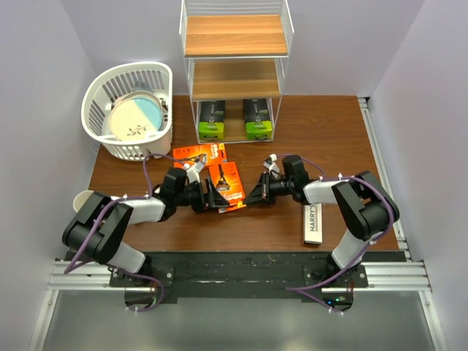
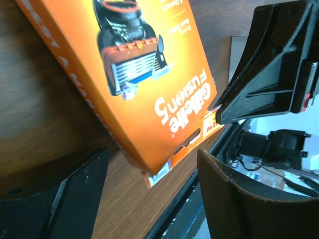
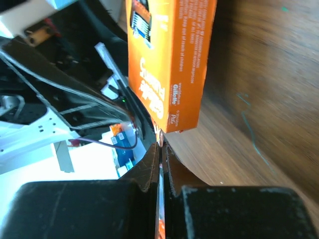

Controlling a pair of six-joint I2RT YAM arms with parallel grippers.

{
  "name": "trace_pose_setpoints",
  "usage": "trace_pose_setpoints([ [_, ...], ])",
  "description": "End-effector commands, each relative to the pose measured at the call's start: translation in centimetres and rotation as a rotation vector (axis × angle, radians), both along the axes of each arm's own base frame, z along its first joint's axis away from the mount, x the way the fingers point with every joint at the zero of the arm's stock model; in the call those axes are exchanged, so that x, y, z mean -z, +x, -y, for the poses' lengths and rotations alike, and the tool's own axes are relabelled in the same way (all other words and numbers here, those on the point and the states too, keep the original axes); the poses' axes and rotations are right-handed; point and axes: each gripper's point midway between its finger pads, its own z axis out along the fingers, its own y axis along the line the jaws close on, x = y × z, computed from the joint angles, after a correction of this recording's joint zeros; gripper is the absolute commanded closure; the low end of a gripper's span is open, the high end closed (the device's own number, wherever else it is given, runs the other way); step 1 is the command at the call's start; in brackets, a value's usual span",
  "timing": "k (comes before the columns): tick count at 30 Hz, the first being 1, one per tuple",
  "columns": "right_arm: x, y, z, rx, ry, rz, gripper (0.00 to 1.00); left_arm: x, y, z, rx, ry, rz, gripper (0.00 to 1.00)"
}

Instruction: Place and organize the shaving razors onto the shelf

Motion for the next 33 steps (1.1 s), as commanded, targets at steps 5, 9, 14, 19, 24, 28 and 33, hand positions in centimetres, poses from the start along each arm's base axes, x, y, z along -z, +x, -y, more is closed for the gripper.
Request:
trace_pose_setpoints([
  [5,-1.4,-0.8,-0.3,-0.061,0.023,0.060,1.00,-1.6,1.9,1.3,-0.055,-0.074,0.020,0.38],
  [9,-0.6,-1.6,0.2,-0.087,-0.019,0.069,0.98,-1.9,2.4,1.1,-0.062,-0.080,0.036,0.58],
  [14,-1.0,-1.1,0.5,-0.112,-0.068,0.126,0.76,-1.9,2.3,0.4,-0.066,-0.075,0.052,0.72],
  [19,-2.5,-1.6,1.8,-0.222,-0.142,0.207,0.47,-3.0,1.9,0.3,-0.026,-0.074,0.116,0.99],
  [24,-5.4,-0.8,4.9,-0.296,-0.249,0.353,0.41,-6.7,1.1,0.2,0.047,-0.119,0.257,1.00],
  [28,-5.9,0.3,7.1,-0.252,-0.315,0.381,0.40,-11.4,0.9,0.1,0.143,-0.190,0.393,1.00],
  [33,-5.8,1.5,8.6,-0.228,-0.369,0.422,0.40,-16.3,1.3,-0.5,0.207,-0.220,0.547,1.00],
])
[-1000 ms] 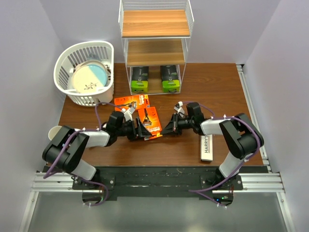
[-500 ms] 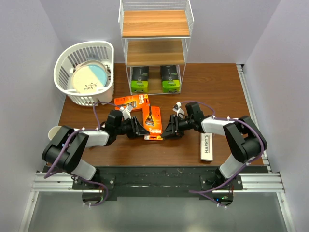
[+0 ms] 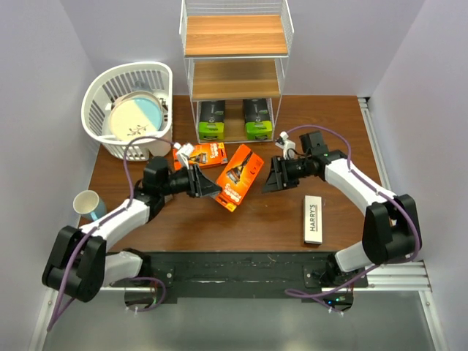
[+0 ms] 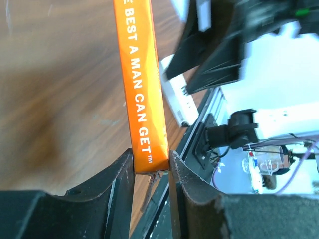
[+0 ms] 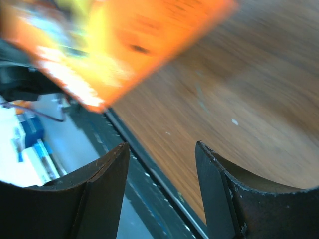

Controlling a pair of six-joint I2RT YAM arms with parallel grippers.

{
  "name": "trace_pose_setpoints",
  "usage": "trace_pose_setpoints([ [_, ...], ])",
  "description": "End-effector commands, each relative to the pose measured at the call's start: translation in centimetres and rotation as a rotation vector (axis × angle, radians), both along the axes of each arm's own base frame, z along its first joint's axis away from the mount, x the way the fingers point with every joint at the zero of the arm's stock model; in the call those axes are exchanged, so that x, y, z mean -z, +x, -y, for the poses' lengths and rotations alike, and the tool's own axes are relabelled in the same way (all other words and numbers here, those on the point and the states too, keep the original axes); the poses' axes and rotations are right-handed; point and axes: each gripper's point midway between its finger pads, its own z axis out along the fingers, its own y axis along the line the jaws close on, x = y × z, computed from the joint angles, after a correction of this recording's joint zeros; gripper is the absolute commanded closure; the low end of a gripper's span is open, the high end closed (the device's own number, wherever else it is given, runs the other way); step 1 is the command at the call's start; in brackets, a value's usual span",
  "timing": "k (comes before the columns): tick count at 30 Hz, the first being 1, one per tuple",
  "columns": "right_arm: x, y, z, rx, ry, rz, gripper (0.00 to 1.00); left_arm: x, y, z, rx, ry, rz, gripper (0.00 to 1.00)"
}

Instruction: Place and organize the shaving razors onto the shelf

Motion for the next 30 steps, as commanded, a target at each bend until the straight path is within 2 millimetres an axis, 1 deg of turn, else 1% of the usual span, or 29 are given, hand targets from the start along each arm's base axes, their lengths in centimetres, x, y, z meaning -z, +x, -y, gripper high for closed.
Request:
trace_pose_setpoints([
  [1,0.3,0.2,1.9,-0.011,-0.095,0.042,0.40,-7.2,1.4,-0.6,0.072,-0.053,0.258,1.00],
  [3,-0.1,1.2,2.4,0.004,-0.101,0.074,0.40,-8.7,2.3,-1.1,0.052,-0.060,0.296,1.00],
  [4,-0.1,1.5,2.5,0.010,-0.110,0.081,0.40,-10.1,3.2,-1.6,0.028,-0.068,0.333,1.00],
  [6,-0.3,2.2,2.9,0.018,-0.114,0.100,0.40,-11.8,4.6,-2.4,-0.018,-0.083,0.366,1.00],
  [7,-0.3,2.5,3.1,0.025,-0.124,0.109,0.40,-13.4,5.5,-2.6,-0.052,-0.111,0.386,1.00],
  [8,-0.4,2.8,3.3,0.027,-0.130,0.113,0.40,-14.2,6.2,-2.8,-0.077,-0.127,0.393,1.00],
  [9,-0.4,2.9,3.5,0.020,-0.139,0.117,0.40,-16.1,7.0,-3.2,-0.113,-0.167,0.404,1.00],
  [10,-0.4,3.0,3.7,0.021,-0.151,0.121,0.40,-16.4,8.2,-3.5,-0.155,-0.183,0.389,1.00],
  [11,-0.5,3.0,3.9,0.024,-0.158,0.115,0.40,-17.1,8.8,-3.6,-0.171,-0.201,0.389,1.00],
  [12,-0.5,3.2,4.1,0.005,-0.172,0.141,0.40,-19.0,9.4,-3.5,-0.187,-0.237,0.405,1.00],
  [13,-0.7,3.3,4.2,0.004,-0.175,0.147,0.40,-19.1,10.6,-3.6,-0.217,-0.251,0.390,1.00],
  [14,-0.9,3.2,4.2,-0.001,-0.177,0.149,0.40,-19.8,11.1,-3.6,-0.229,-0.268,0.387,1.00],
  [15,-1.1,3.2,4.2,-0.003,-0.176,0.155,0.40,-21.2,11.6,-3.6,-0.239,-0.297,0.381,1.00],
  [16,-1.5,3.4,4.2,-0.002,-0.178,0.165,0.40,-21.0,12.8,-3.7,-0.273,-0.306,0.358,1.00],
  [18,-1.9,3.5,4.3,0.003,-0.184,0.175,0.40,-21.9,13.8,-3.9,-0.302,-0.340,0.333,1.00],
  [19,-2.4,3.8,4.3,0.005,-0.185,0.191,0.40,-21.6,14.6,-4.0,-0.325,-0.350,0.310,1.00],
  [20,-2.5,3.7,4.4,0.002,-0.189,0.191,0.40,-21.6,15.0,-3.9,-0.332,-0.358,0.292,1.00],
  [21,-2.7,3.8,4.4,0.002,-0.195,0.198,0.40,-22.0,15.2,-3.9,-0.335,-0.380,0.278,1.00],
  [22,-3.0,4.1,4.5,0.000,-0.198,0.209,0.40,-21.6,15.8,-3.9,-0.347,-0.385,0.263,1.00],
  [24,-3.1,4.2,4.6,-0.006,-0.209,0.215,0.40,-21.8,16.5,-4.1,-0.370,-0.409,0.237,1.00],
  [26,-3.7,4.6,4.6,-0.015,-0.211,0.237,0.40,-21.3,17.5,-4.3,-0.406,-0.422,0.209,1.00],
  [27,-3.9,4.7,4.6,-0.019,-0.213,0.246,0.40,-21.5,17.8,-4.4,-0.417,-0.435,0.195,1.00],
  [29,-4.5,5.3,4.5,-0.028,-0.212,0.271,0.40,-20.8,18.8,-4.7,-0.449,-0.441,0.160,1.00],
  [30,-4.7,5.6,4.4,-0.029,-0.209,0.280,0.40,-20.1,19.5,-4.8,-0.468,-0.443,0.112,1.00],
])
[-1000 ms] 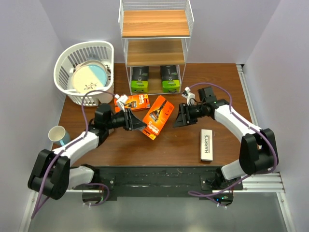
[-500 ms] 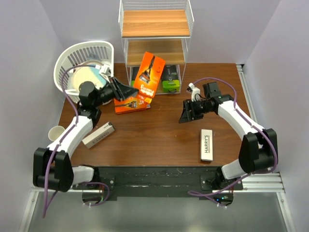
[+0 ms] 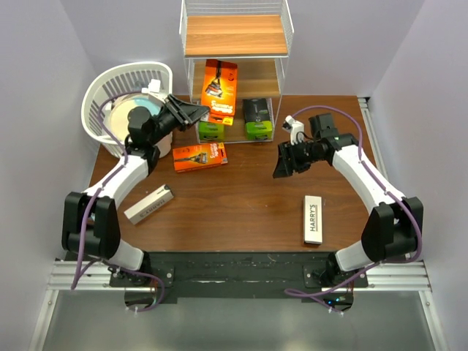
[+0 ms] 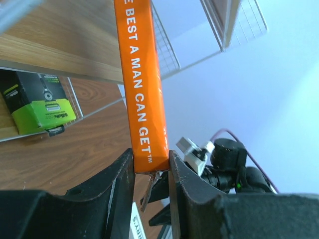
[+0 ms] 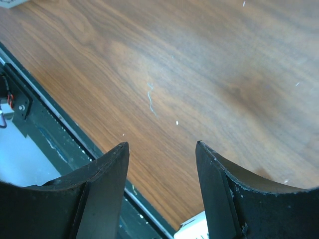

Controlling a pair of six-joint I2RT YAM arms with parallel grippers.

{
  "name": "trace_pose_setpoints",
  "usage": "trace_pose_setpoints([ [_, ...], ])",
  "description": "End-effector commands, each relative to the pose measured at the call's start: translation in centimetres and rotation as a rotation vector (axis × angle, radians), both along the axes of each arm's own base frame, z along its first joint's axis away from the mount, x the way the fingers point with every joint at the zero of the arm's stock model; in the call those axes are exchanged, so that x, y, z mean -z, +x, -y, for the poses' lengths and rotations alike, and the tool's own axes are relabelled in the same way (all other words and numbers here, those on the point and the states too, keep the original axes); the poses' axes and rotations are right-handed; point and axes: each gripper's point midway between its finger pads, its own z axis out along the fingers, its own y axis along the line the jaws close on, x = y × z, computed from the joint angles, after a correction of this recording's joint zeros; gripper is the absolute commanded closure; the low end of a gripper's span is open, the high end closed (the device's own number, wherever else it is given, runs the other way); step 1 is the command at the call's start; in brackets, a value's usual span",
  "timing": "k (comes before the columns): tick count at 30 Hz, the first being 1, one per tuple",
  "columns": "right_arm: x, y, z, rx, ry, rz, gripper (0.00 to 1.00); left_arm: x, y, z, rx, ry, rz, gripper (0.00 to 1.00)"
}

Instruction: Place and organize the shaving razors onto the shelf

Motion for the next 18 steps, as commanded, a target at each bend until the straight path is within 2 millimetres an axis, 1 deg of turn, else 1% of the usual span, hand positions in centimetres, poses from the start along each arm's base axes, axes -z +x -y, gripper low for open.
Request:
trace_pose_setpoints([
  [1,-2.4,1.7,-0.2,-0.035,-0.006,0.089,0.40,-3.0,2.6,-1.4,-0.088,-0.105,-0.004,1.00],
  [4,-3.6,2.5,-1.0,-0.065,0.001,0.135,0.40,-2.3,3.8,-2.0,-0.112,-0.119,-0.045,1.00],
  [8,-4.3,2.9,-1.9,-0.093,0.008,0.172,0.41,-1.6,5.1,-2.9,-0.148,-0.125,-0.073,1.00],
  [12,-4.4,2.6,-2.6,-0.108,0.017,0.180,0.41,0.0,6.5,-3.3,-0.170,-0.119,-0.128,1.00],
  [15,-4.1,2.1,-2.5,-0.107,0.019,0.172,0.41,0.9,7.3,-3.5,-0.183,-0.115,-0.142,1.00],
  [18,-4.0,1.7,-2.6,-0.109,0.021,0.168,0.41,1.4,8.0,-3.4,-0.184,-0.113,-0.147,1.00],
])
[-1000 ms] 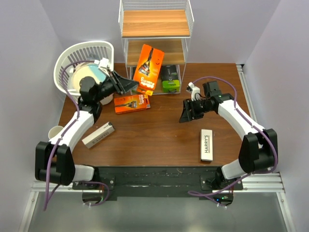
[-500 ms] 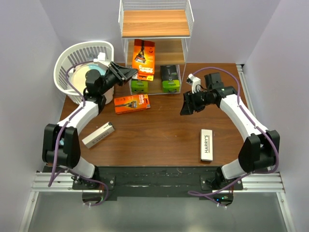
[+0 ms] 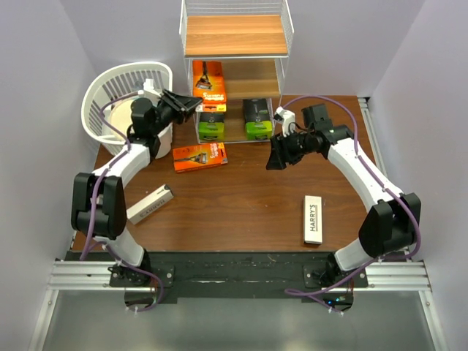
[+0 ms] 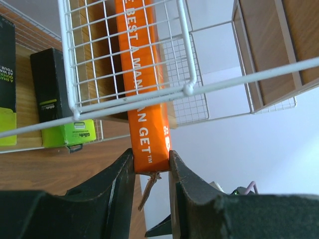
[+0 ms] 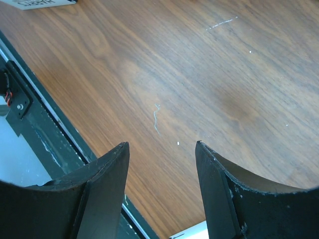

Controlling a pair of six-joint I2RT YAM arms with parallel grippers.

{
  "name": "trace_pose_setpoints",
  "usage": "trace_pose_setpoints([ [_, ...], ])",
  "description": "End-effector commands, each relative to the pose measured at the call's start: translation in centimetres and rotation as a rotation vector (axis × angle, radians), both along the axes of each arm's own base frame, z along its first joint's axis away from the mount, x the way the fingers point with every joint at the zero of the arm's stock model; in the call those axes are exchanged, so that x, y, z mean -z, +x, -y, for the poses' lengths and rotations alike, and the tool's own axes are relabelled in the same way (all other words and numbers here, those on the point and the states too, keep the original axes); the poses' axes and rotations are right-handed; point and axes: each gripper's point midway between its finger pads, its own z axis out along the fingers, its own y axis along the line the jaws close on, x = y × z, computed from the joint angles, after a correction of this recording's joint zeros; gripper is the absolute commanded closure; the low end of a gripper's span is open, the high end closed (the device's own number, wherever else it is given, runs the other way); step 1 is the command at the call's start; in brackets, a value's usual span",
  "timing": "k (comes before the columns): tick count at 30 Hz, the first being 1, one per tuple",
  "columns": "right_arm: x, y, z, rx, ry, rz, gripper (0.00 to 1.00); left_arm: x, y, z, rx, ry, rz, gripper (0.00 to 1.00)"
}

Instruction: Place and organize the shaving razors onto the shelf

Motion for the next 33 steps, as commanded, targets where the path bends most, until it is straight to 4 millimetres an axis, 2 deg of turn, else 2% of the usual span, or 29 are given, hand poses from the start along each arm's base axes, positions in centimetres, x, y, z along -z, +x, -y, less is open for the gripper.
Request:
trace_pose_setpoints([
  [1,-1.0,-0.2,-0.1,-0.012,0.016,0.050,0.41,-1.8,1.6,-0.6,-0.033,-0.011,0.055,1.00],
  [6,-1.0,-0.2,-0.2,-0.014,0.018,0.049,0.41,-1.2,2.4,-0.8,-0.047,-0.019,0.018,0.99],
  [7,-1.1,-0.2,-0.2,-0.014,0.021,0.052,0.40,-1.2,2.4,-0.8,-0.050,-0.023,0.013,0.91],
  [12,-1.3,0.3,-0.4,-0.017,0.032,0.062,0.40,-1.7,1.7,-0.9,-0.050,-0.023,0.013,0.76],
  [18,-2.0,1.2,-1.1,-0.026,0.047,0.088,0.40,-1.8,0.7,-1.0,-0.047,-0.018,-0.021,0.53],
  [21,-2.3,1.6,-1.5,-0.030,0.054,0.100,0.40,-1.7,0.3,-1.1,-0.051,-0.034,-0.065,0.47],
  [26,-2.9,1.9,-1.9,-0.044,0.058,0.118,0.40,-1.6,-0.4,-1.3,-0.053,-0.034,-0.081,0.43],
  [29,-3.6,1.5,-3.1,-0.116,0.043,0.179,0.40,-2.6,-1.5,-1.4,-0.039,0.001,-0.026,0.38],
  [31,-4.5,1.6,-4.6,-0.164,0.047,0.242,0.41,-3.0,-2.4,-1.7,-0.027,0.026,0.005,0.36],
  [32,-4.8,1.8,-5.3,-0.181,0.049,0.260,0.43,-3.3,-3.4,-2.0,-0.025,0.054,0.029,0.35],
  [33,-6.1,1.8,-6.6,-0.213,0.061,0.301,0.49,-3.2,-4.0,-2.0,-0.013,0.070,0.032,0.34],
])
